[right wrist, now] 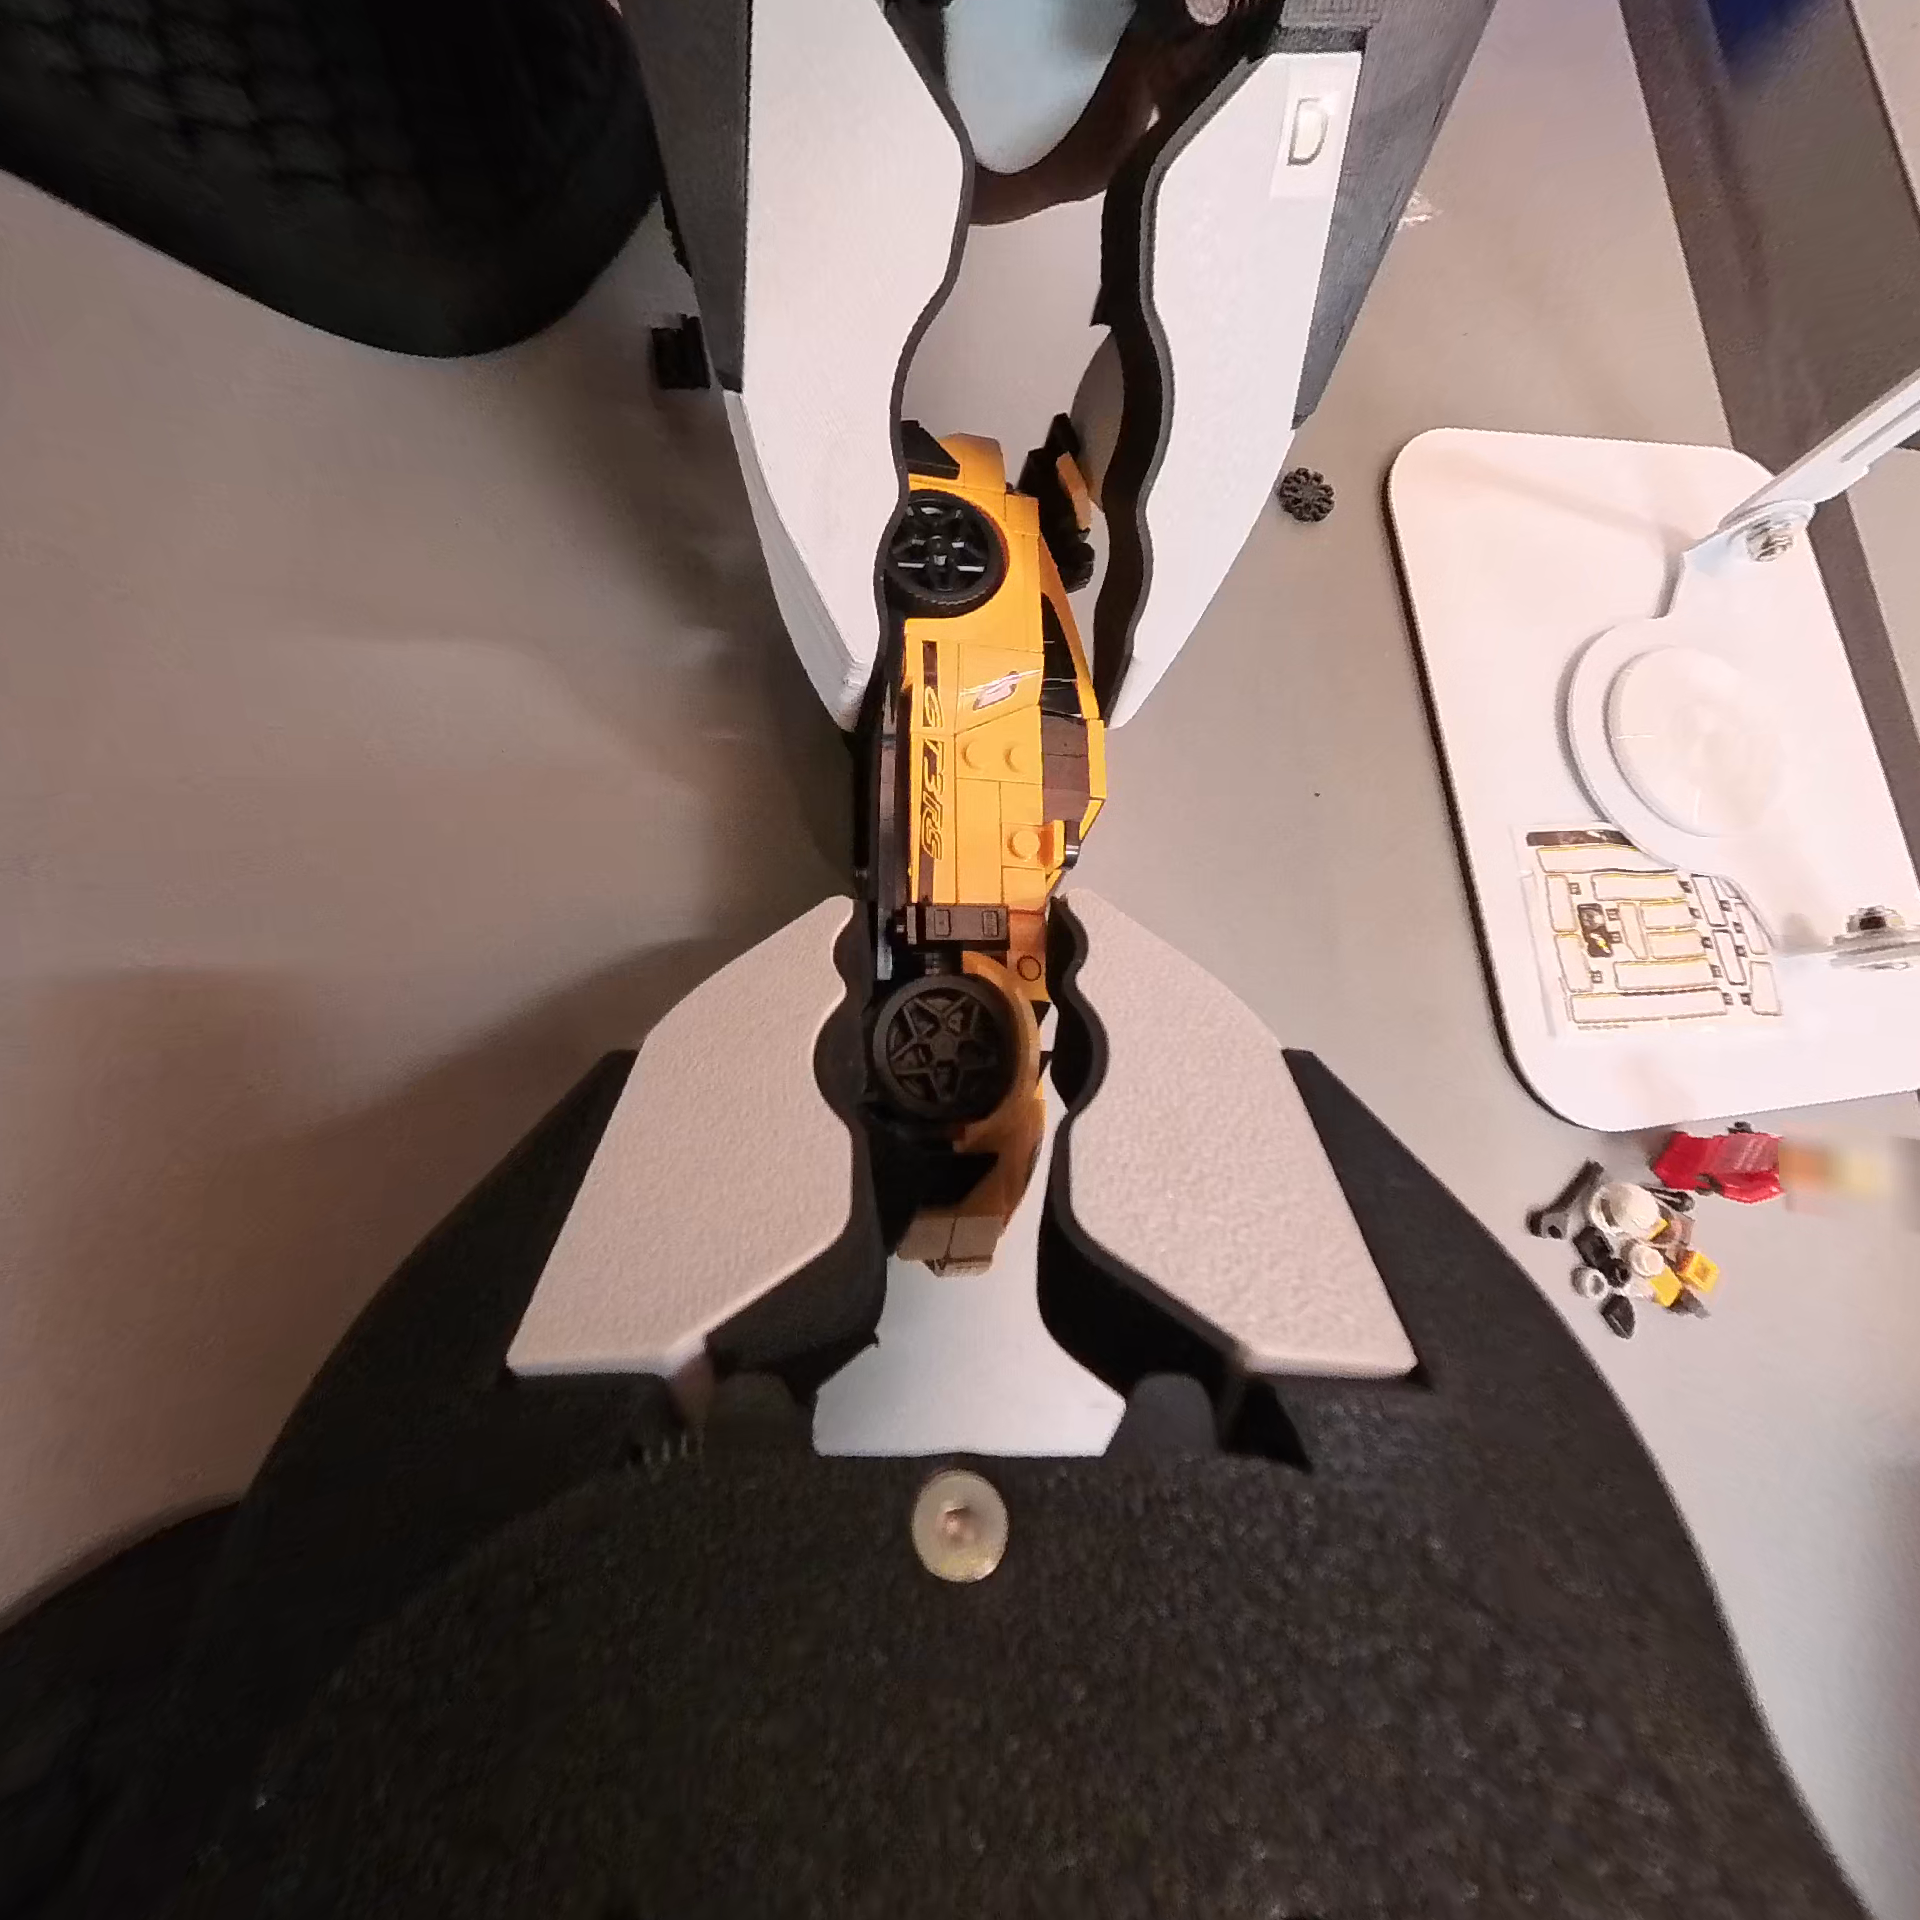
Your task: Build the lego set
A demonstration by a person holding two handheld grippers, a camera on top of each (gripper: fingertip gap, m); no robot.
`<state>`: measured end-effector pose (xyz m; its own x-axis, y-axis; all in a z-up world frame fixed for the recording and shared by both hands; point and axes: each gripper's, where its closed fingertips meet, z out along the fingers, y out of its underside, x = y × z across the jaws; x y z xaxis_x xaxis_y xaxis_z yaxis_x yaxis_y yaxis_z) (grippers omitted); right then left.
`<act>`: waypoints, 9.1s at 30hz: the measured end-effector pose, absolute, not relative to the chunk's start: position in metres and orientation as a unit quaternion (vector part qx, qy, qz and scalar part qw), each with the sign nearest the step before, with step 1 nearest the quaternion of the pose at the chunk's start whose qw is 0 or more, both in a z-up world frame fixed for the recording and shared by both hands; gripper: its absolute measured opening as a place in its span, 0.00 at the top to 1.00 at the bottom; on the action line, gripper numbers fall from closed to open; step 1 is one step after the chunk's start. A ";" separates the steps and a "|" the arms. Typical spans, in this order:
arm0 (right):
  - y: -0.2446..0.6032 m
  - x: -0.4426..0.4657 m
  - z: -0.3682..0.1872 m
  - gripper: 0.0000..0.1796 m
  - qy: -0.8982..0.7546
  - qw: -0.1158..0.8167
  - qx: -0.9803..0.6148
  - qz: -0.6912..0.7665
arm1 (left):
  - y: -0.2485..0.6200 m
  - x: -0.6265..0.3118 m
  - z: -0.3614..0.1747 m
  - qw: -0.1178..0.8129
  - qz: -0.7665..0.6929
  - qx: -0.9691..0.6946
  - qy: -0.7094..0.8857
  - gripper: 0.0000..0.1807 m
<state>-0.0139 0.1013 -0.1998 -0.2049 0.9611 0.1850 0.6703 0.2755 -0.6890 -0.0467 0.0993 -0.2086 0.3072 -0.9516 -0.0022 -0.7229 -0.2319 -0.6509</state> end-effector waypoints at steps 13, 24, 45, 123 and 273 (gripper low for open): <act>0.101 -0.014 -0.200 0.82 -0.739 0.305 -0.549 0.243 | 0.099 -0.040 -0.211 0.281 -0.220 -0.756 0.548 0.72; 0.100 -0.013 -0.197 0.82 -0.717 0.269 -0.579 0.280 | 0.098 -0.040 -0.211 0.286 -0.222 -0.749 0.555 0.73; 0.097 -0.010 -0.196 0.83 -0.765 0.199 -0.569 0.226 | 0.097 -0.039 -0.211 0.289 -0.209 -0.741 0.569 0.74; 0.103 0.006 -0.189 0.73 -0.722 0.272 -0.585 0.249 | 0.085 -0.095 -0.198 0.350 -0.196 -0.789 0.466 0.64; 0.109 -0.055 -0.183 0.72 -0.669 0.253 -0.637 0.289 | 0.021 -0.132 -0.253 0.264 -0.240 -0.763 0.538 0.96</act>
